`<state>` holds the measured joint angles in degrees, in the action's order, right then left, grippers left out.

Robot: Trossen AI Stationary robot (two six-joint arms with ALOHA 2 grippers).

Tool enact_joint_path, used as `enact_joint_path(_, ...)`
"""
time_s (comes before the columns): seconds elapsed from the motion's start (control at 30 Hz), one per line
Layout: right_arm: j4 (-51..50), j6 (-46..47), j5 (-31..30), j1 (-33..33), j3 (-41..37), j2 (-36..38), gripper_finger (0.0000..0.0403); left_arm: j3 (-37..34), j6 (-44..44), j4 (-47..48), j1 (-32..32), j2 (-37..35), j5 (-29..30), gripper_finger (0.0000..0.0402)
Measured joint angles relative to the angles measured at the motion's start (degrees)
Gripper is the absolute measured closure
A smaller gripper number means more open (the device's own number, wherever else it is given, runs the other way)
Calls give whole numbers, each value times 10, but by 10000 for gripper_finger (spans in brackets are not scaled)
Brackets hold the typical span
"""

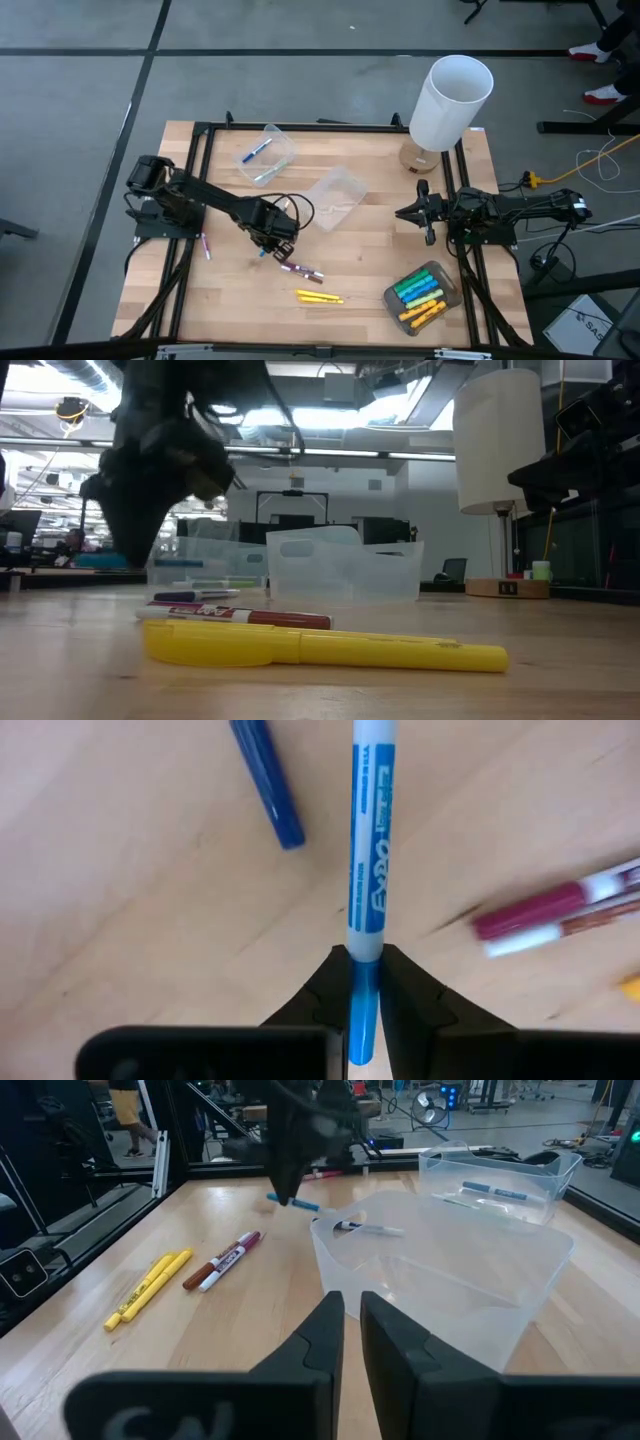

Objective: Pick & Place Markers
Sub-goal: Put the blue marker into the transparent bin

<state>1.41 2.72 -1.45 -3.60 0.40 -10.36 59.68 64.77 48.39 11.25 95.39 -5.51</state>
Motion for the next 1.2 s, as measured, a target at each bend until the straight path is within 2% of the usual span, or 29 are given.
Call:
enact_joint_path(0.27, 0, 0, 0, 0, 0, 0, 363, 15, 15, 1, -4, -75, 53, 375)
enact_joint_path(0.5, 0, 0, 0, 0, 0, 0, 363, 20, -6, 0, -43, -130, 103, 375)
enact_joint_path(0.77, 0, 0, 0, 0, 0, 0, 363, 21, -124, -3, -142, -156, 114, 375)
enact_joint_path(1.2, 0, 0, 0, 0, 0, 0, 363, 21, -345, -4, -342, -157, 71, 375)
